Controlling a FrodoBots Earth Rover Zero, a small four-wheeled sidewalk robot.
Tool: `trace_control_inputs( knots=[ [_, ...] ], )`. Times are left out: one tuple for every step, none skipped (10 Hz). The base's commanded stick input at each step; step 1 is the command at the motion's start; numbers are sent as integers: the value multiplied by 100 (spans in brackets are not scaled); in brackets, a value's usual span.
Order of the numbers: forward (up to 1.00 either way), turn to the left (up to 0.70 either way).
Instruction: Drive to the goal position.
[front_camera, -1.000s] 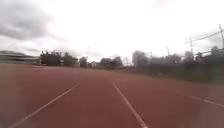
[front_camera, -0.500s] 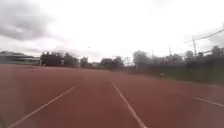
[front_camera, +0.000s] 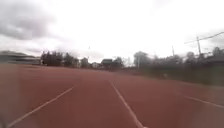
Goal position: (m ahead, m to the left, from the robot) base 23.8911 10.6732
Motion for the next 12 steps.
trace_control_inputs(
  knots=[
    [70, 0],
    [70, 0],
    [70, 0],
    [70, 0],
    [70, 0],
    [70, 0],
    [70, 0],
    [70, 0],
    [70, 0],
    [70, 0],
    [70, 0],
    [70, 0]
  ],
)
